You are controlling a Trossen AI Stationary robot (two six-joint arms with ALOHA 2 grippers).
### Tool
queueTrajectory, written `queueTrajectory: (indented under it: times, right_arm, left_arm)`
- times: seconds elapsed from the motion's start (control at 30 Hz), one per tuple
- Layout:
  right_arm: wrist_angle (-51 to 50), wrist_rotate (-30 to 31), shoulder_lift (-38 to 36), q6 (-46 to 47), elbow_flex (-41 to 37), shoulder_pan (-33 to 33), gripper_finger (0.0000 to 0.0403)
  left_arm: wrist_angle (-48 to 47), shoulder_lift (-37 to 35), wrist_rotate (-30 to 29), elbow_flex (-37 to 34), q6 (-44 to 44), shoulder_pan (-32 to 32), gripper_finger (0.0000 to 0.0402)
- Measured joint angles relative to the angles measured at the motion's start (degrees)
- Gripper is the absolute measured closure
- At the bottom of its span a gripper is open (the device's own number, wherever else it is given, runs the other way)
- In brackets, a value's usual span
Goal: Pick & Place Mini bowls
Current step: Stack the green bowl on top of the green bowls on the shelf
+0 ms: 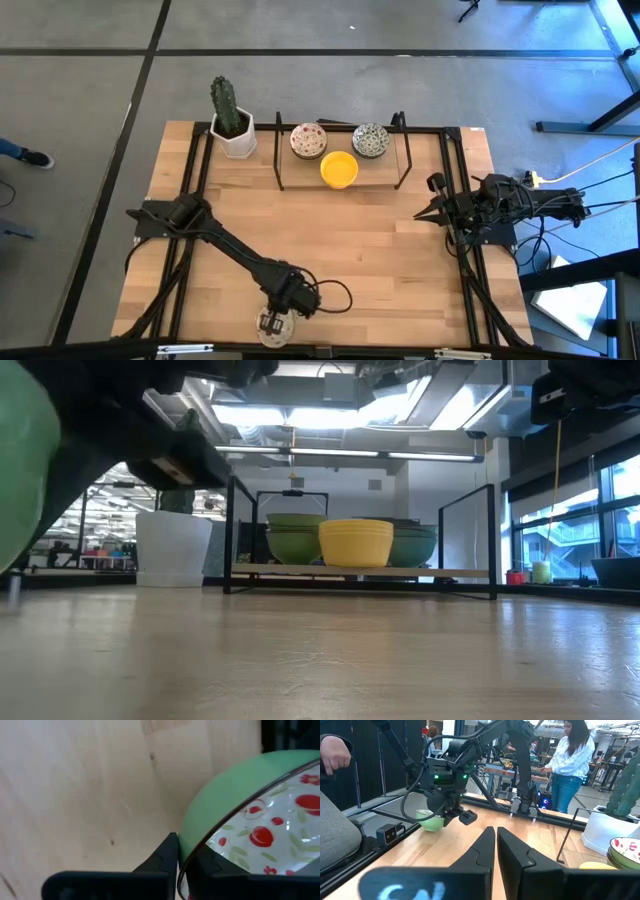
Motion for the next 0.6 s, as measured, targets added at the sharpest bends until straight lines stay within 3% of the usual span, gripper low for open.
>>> queueTrajectory:
  times: [0.17,0.33,0.6]
  right_arm:
    - [0.0,-0.02,0.0,0.0,0.0,-0.01,0.0381]
    - [-0.32,-0.01,-0.02,0.0,0.0,-0.01,0.0381]
    - [-0.37,-0.15,0.01,-0.01,0.0,-0.02,0.0381]
  left_arm:
    - [-8.24,-0.03,-1.51,5.02,4.39,0.64,0.0393]
    - [-17.13,-3.8,-9.06,11.24,5.36,1.45,0.0394]
    - [-18.77,-17.98,-20.36,11.69,4.34,2.18,0.0395]
